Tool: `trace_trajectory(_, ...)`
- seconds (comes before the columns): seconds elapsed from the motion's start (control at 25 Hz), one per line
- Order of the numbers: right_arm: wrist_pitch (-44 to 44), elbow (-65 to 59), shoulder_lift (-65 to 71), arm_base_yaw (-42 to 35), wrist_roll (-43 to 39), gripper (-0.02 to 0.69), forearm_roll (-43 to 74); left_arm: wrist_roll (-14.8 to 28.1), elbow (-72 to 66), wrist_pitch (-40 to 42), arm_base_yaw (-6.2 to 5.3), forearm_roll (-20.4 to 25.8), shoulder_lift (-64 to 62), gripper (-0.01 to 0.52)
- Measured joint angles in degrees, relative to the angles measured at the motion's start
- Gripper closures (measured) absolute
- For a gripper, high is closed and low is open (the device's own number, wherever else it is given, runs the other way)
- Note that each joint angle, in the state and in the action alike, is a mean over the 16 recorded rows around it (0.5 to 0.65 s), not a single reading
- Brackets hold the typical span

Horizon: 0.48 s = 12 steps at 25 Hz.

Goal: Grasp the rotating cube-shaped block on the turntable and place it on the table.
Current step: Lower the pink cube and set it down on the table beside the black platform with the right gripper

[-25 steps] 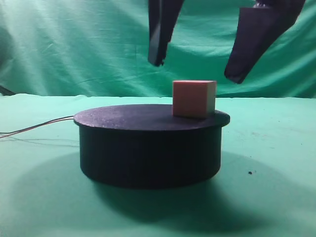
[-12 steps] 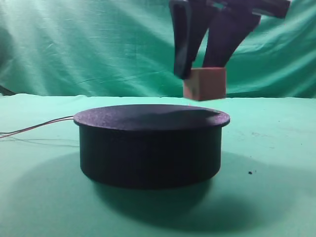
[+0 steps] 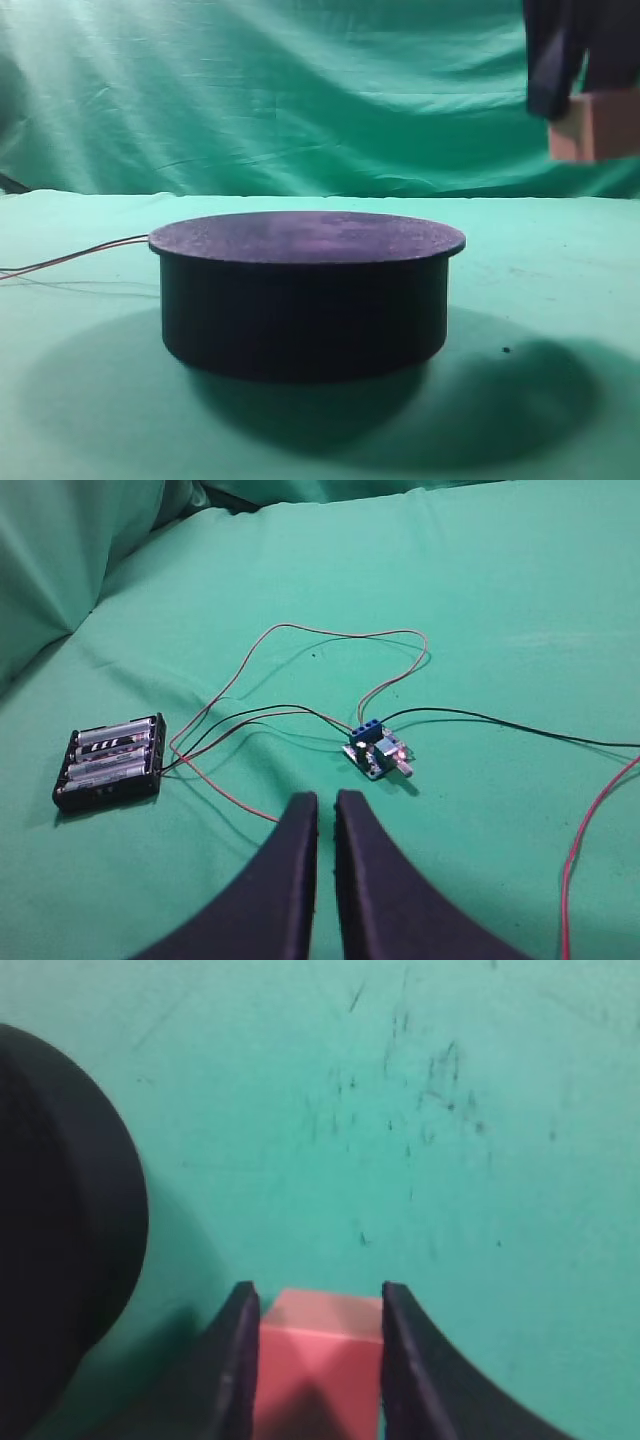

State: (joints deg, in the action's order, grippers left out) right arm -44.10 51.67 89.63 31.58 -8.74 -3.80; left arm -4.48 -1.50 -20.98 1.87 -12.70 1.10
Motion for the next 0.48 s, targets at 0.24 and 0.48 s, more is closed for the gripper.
trace_trajectory(0.24, 1.5, -0.4, 0.1, -0.3, 1.8, 0.284, -1.3, 0.0, 0.0, 0.0, 0.00, 0.0, 0.0, 0.514)
trace_trajectory(0.48, -2.8, 1.6, -6.8, -0.4, 0.5, 0.338, 0.4, 0.0, 0.0, 0.0, 0.00, 0.0, 0.0, 0.514)
